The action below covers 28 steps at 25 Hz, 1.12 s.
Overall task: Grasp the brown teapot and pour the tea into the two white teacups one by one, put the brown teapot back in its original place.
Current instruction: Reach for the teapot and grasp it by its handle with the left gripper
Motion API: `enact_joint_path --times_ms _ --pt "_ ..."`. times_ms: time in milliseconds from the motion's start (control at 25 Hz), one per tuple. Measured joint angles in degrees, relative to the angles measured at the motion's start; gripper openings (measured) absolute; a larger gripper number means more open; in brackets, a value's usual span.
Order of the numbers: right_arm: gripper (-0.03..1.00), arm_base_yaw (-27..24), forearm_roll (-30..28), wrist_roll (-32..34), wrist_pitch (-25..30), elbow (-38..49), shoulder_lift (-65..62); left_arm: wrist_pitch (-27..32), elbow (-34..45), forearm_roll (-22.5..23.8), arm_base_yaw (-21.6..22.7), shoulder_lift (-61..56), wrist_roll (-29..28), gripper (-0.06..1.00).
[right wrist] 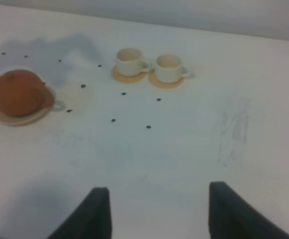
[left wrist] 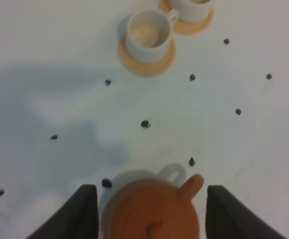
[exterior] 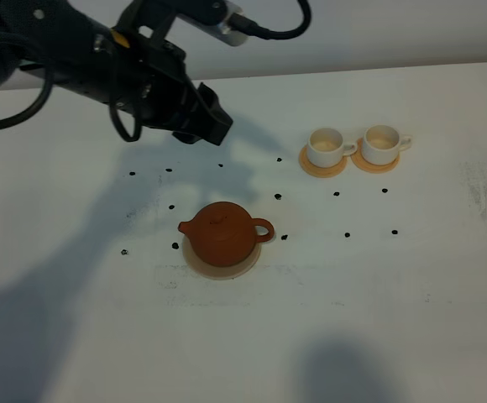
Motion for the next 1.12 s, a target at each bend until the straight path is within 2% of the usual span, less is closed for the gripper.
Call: enact_joint_path --times_ms 400,640,840,1000,1120 --pt "0.43 0.0 0.22 1.51 -1.48 4.41 -0.06 0.22 -7.42 5.01 -2.63 7.29 -1.2 0.49" --pt "0.43 0.0 0.18 1.81 -1.61 4.78 -0.06 0.51 -8.98 8.37 -3.12 9.01 -1.38 0.49" --pt "0.43 0.0 -0.22 1.87 -0.17 4.78 -0.06 0.13 -9.04 9.03 -3.12 9.76 -1.38 0.49" --pt "0.43 0.0 -4.55 2.89 -4.53 5.82 -0.06 -2.25 -9.04 9.09 -3.12 9.87 -1.38 0.49" --pt "0.43 0.0 -6.94 5.23 -5.66 6.55 -0.06 -3.13 -9.47 9.15 -3.12 10.09 -1.38 0.49"
